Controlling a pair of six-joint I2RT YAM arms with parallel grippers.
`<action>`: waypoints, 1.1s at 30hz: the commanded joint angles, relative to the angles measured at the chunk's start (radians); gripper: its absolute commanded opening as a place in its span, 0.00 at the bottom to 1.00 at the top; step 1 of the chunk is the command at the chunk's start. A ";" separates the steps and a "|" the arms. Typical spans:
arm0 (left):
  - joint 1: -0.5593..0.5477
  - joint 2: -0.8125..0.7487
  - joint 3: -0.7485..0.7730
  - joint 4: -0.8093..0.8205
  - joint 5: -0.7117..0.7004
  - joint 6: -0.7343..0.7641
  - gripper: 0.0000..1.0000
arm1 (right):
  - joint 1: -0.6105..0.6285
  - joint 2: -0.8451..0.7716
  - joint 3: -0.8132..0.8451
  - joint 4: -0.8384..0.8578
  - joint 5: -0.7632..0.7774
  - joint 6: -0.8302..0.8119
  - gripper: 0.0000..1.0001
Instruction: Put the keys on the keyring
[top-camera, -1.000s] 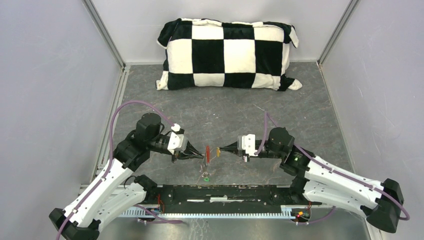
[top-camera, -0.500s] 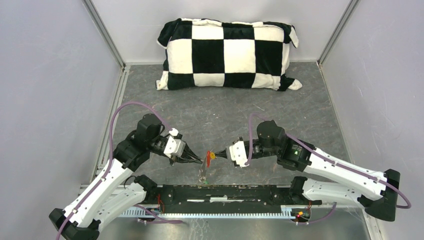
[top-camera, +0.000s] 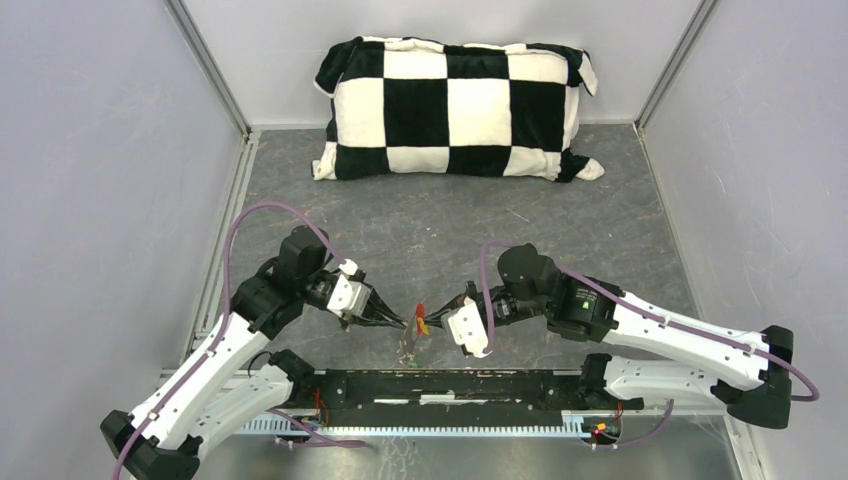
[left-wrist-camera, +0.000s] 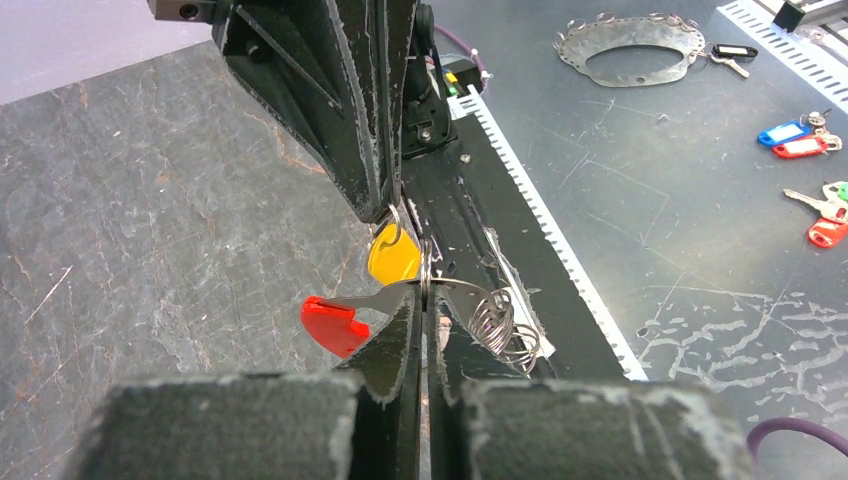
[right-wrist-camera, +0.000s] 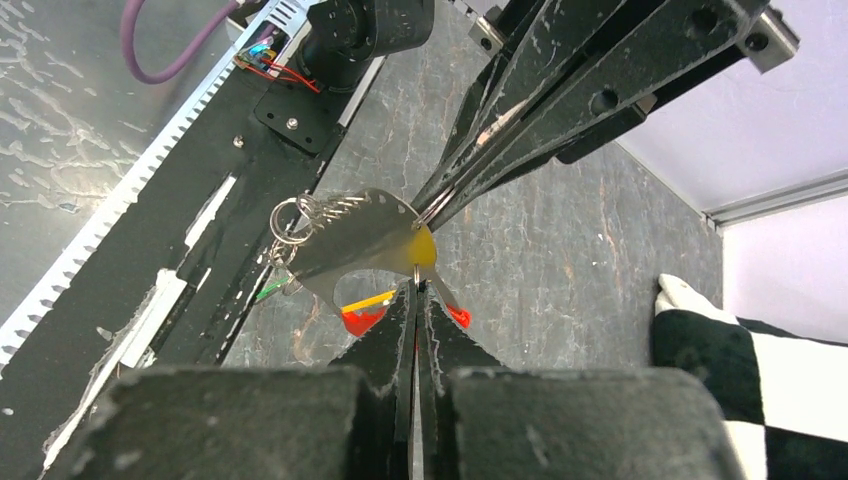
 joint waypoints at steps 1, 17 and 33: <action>0.000 0.012 0.040 0.014 0.043 0.045 0.02 | 0.016 -0.009 0.048 0.037 0.032 -0.029 0.01; 0.000 0.028 0.048 0.047 0.024 -0.018 0.02 | 0.030 -0.001 0.056 0.038 0.033 -0.062 0.00; 0.000 0.021 0.046 0.052 0.008 -0.038 0.02 | 0.050 0.027 0.068 0.050 0.033 -0.060 0.01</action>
